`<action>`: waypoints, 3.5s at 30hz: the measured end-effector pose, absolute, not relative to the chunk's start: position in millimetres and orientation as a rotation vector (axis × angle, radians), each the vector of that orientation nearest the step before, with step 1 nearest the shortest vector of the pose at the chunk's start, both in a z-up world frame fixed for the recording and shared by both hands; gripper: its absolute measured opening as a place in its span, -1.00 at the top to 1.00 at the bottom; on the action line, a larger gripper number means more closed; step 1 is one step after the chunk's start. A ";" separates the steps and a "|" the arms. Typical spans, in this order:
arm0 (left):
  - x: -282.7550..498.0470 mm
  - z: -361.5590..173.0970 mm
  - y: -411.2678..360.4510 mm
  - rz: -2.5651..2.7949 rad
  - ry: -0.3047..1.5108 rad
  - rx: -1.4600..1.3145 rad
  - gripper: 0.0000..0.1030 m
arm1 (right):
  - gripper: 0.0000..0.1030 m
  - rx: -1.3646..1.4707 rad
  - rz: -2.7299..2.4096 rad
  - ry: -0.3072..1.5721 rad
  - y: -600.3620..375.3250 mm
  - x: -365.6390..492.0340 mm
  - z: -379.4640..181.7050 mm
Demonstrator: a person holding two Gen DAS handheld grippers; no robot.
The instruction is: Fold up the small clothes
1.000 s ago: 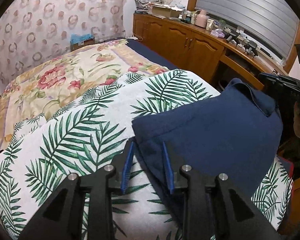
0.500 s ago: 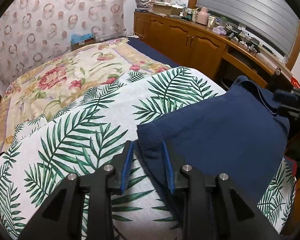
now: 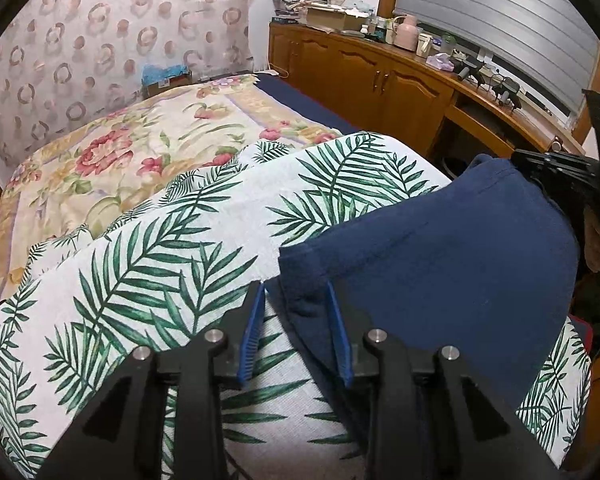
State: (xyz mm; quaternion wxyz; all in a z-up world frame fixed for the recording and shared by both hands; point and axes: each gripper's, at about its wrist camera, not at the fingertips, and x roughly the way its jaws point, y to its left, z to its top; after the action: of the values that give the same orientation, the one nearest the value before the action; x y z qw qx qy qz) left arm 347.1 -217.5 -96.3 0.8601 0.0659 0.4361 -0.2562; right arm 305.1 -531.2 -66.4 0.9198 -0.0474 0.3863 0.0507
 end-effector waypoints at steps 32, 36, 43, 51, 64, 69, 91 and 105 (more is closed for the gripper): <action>356.4 -95.4 -212.4 -0.667 0.951 -0.009 0.84 | 0.63 0.205 0.435 0.911 -513.3 270.5 -87.7; 335.9 -68.3 -203.8 -0.685 0.855 -0.036 0.85 | 0.68 0.162 0.422 0.838 -507.8 254.9 -65.5; 287.6 -5.0 -164.1 -0.642 0.669 -0.036 0.85 | 0.70 0.065 0.446 0.697 -472.4 238.8 -7.1; 249.3 44.6 -59.6 -0.459 0.551 -0.027 0.85 | 0.70 -0.067 0.605 0.603 -368.8 261.8 44.2; 179.9 48.8 136.8 -0.064 0.446 -0.112 0.85 | 0.70 -0.319 0.949 0.549 -121.4 328.1 84.9; 162.3 15.1 187.1 0.064 0.468 -0.168 0.85 | 0.70 -0.436 1.052 0.552 -27.0 342.2 81.4; 125.6 -15.7 180.1 0.158 0.542 -0.134 0.58 | -0.31 -0.329 0.862 0.572 3.0 345.5 27.6; 106.4 8.3 86.1 0.055 0.532 -0.046 0.46 | -0.52 -0.185 0.662 0.520 -150.7 222.1 33.3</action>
State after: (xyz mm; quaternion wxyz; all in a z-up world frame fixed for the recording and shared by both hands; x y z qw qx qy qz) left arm 106.4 86.1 8.3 0.9642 -0.0229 0.2626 0.0272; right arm 222.1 -150.7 33.3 0.9086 -0.0895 0.2520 0.3209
